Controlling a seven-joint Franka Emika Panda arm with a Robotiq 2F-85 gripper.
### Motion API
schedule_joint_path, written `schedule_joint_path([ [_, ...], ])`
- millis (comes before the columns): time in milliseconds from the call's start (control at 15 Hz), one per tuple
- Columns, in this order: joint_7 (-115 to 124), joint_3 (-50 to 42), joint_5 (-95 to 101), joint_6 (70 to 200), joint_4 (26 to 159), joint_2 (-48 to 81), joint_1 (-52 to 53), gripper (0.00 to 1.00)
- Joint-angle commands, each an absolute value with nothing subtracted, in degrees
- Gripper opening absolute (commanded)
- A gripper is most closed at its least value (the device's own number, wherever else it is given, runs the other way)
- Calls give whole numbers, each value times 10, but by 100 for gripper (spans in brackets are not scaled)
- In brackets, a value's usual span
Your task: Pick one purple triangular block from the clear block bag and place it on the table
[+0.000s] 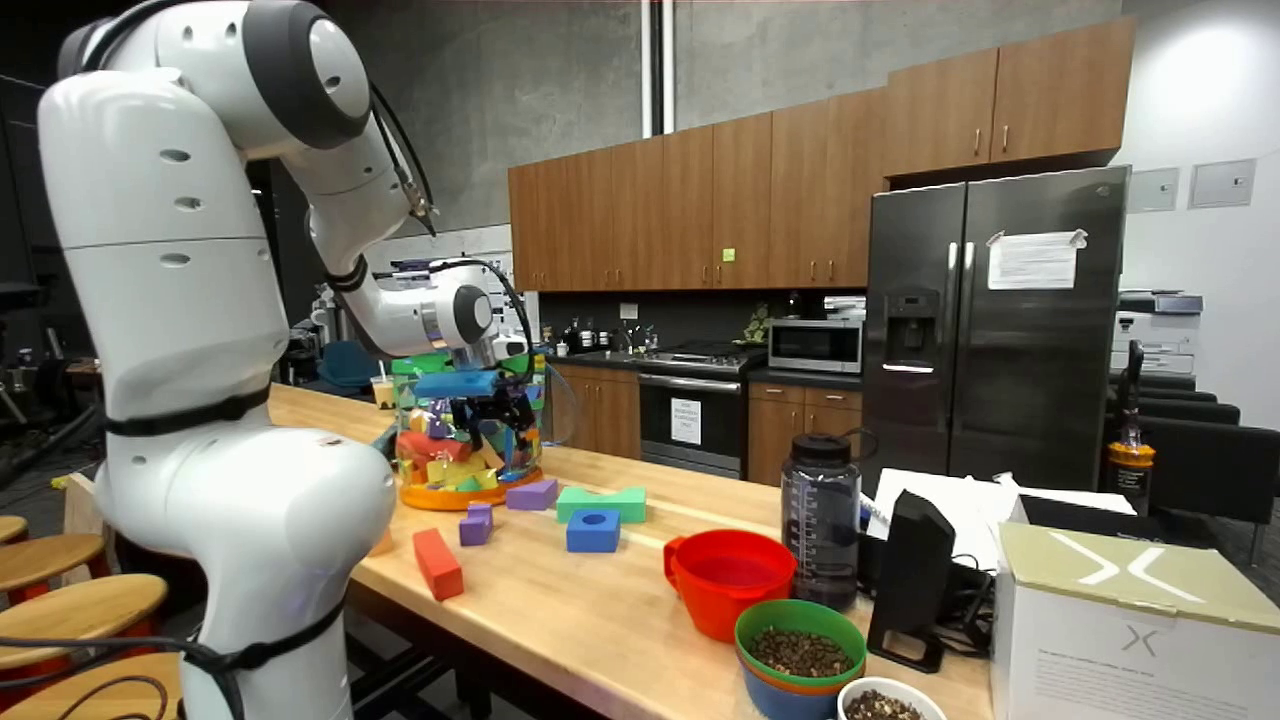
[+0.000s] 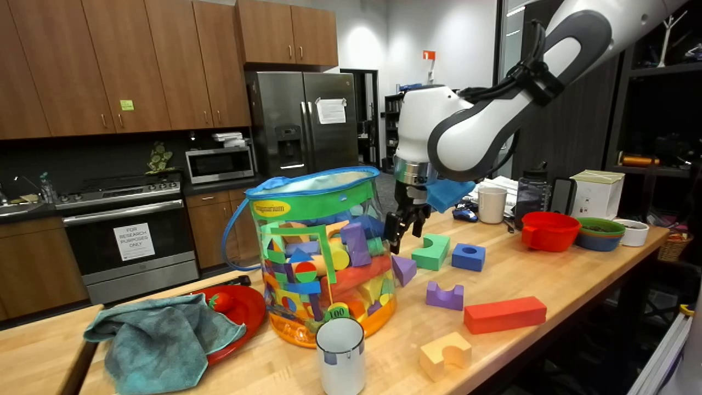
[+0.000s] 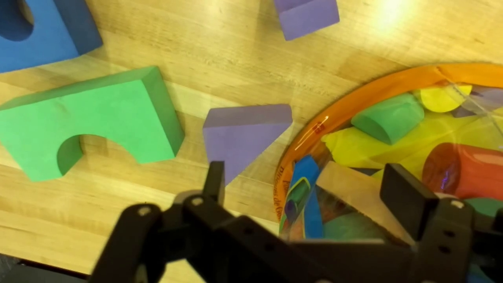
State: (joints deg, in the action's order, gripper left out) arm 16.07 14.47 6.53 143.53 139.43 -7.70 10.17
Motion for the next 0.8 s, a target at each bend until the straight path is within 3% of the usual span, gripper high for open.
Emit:
schedule_joint_path([
  [0,152,144,67,1426,1397,-89,106,100],
  [733,164,122,103,1305,1346,-133,75,100],
])
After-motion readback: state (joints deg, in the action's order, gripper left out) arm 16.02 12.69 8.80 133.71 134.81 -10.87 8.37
